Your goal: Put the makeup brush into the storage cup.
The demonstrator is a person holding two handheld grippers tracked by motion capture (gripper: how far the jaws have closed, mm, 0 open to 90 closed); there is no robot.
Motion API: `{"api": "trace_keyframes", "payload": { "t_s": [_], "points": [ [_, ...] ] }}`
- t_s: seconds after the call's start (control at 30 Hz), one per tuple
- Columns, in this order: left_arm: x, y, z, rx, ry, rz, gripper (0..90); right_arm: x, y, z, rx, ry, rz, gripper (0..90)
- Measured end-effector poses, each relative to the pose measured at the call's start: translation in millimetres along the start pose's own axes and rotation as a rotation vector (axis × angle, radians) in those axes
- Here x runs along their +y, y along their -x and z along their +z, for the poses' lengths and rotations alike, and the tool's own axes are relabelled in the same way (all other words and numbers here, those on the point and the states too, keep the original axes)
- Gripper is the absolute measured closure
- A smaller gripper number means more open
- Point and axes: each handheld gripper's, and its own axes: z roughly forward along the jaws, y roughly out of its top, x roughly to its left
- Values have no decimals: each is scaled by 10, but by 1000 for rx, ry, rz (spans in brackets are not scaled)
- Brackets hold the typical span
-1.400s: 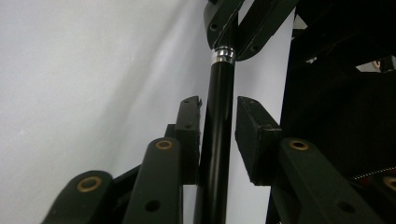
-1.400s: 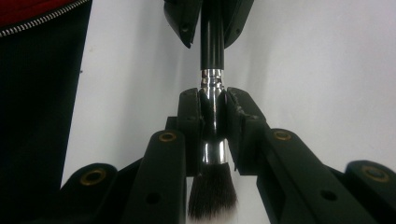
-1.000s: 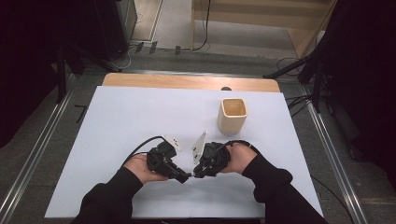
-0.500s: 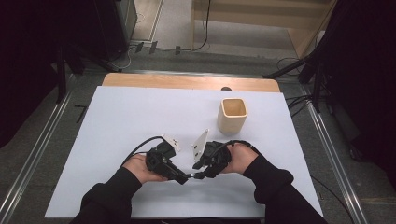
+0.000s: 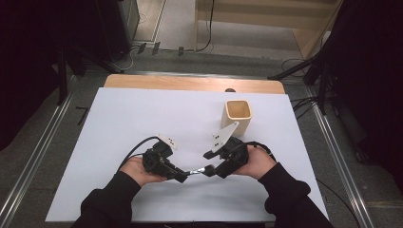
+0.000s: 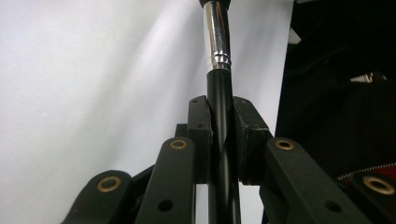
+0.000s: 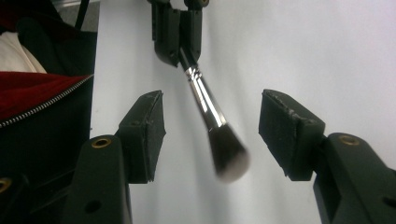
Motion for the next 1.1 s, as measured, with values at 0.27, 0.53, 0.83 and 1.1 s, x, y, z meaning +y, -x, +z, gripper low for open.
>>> {"api": "trace_keyframes", "payload": {
  "t_s": [0.27, 0.53, 0.83, 1.1],
  "points": [
    [-53, -1, -79, 26, 97, -35, 797, -130, -87, -51, -28, 57, 80, 406],
    [-103, 36, -133, 59, 196, -64, 797, -260, -206, -65, -57, 125, 159, 402],
    [-155, 4, -178, 52, 284, -113, 797, -352, -279, -42, -99, 187, 276, 378],
    [-188, 37, -160, 97, 346, -120, 797, -461, -289, -14, -115, 275, 348, 365]
  ]
}}
